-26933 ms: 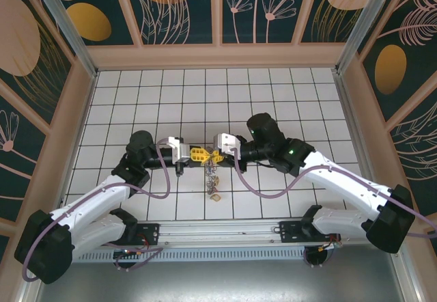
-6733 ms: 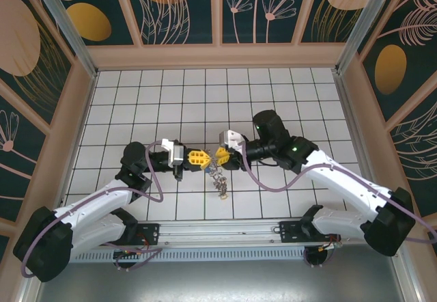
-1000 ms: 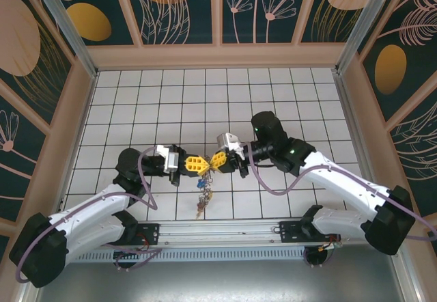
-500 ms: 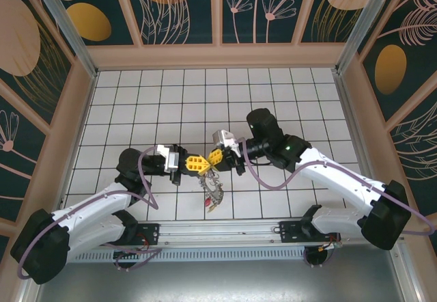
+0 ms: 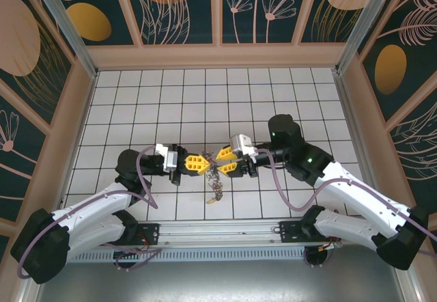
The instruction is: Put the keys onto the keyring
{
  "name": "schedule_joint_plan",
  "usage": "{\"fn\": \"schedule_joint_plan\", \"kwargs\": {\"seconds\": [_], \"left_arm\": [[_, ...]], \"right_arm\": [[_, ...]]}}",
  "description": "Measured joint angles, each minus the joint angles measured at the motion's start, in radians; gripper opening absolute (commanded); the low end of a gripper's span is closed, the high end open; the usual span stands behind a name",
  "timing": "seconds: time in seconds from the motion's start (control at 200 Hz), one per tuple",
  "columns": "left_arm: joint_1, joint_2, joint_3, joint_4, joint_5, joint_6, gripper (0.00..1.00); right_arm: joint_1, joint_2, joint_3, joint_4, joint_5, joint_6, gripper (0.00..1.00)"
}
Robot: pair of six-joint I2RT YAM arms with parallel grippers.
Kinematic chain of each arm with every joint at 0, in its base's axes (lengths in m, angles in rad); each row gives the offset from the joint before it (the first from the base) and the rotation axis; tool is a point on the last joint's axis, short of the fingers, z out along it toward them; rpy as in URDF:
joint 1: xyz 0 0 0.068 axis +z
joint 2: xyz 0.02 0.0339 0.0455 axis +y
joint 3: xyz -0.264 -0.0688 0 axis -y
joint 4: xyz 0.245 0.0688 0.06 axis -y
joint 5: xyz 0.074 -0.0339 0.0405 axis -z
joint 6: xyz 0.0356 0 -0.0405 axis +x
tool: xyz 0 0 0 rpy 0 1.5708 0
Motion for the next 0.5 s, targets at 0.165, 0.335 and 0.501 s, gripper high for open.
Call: {"fn": "schedule_joint_plan", "kwargs": {"seconds": [0.165,0.335,0.501], "left_arm": [[0.000,0.000,0.000,0.000,0.000,-0.004,0.00],[0.000,0.000,0.000,0.000,0.000,-0.010,0.00],[0.000,0.007,0.000,0.001,0.000,-0.010,0.00]], "right_arm": [[0.019,0.025,-0.001,0.000,0.016,-0.007,0.32],[0.025,0.052,-0.001,0.008,0.021,-0.011,0.29],[0.035,0.082,-0.001,0.024,0.024,-0.017,0.17]]}}
